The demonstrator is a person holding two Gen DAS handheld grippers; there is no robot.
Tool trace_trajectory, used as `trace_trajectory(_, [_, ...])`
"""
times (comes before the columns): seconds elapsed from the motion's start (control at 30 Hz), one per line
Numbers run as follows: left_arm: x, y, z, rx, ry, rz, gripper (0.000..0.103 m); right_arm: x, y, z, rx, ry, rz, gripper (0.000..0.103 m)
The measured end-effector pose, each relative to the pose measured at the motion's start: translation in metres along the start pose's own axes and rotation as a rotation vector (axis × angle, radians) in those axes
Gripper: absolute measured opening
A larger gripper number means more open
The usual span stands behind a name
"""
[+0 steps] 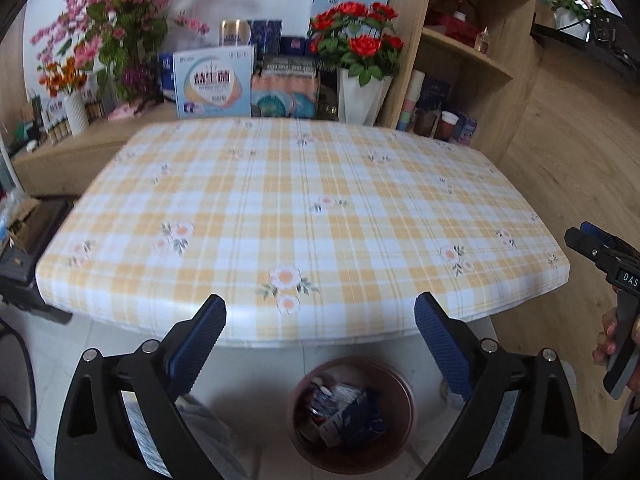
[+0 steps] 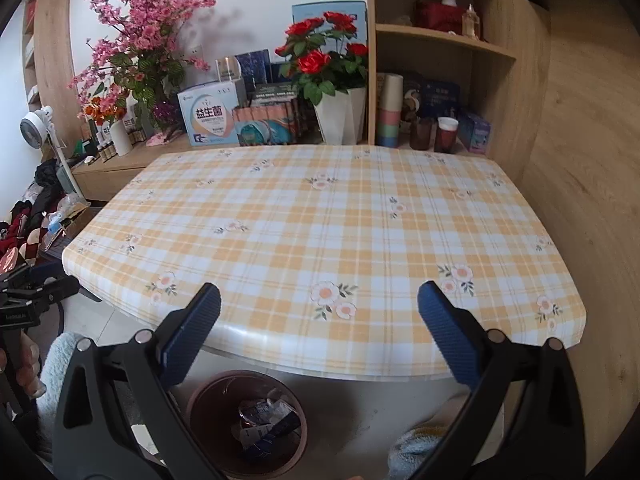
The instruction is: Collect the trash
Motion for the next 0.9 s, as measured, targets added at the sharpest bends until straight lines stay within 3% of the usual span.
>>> trace_trajectory(0.33, [0.002, 0.076, -0.055, 0.206, -0.097, -0.058, 0.097, -0.040, 0.050, -0.050, 0.100, 0.073, -0.011, 0.097])
trace_trajectory(0.57, [0.008, 0.117, -0.075, 0.298, -0.143, -0.095, 0.097, -0.057, 0.079, -0.075, 0.157, 0.098, -0.017, 0.097])
trace_trajectory(0.9, [0.010, 0.151, -0.087, 0.362, -0.112, -0.101, 0.097, -0.063, 0.099, -0.083, 0.190, 0.090, -0.009, 0.097])
Point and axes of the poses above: each gripper's, at about its wrist camera, not at the fingertips, and y roughly against the way its jaws point, x to its right, z to its underside, the point moved 2 cm from there along -y, roughly the way its jaws point, and after that the axes turned 3 degrees about -z, right-handed, at the moved point
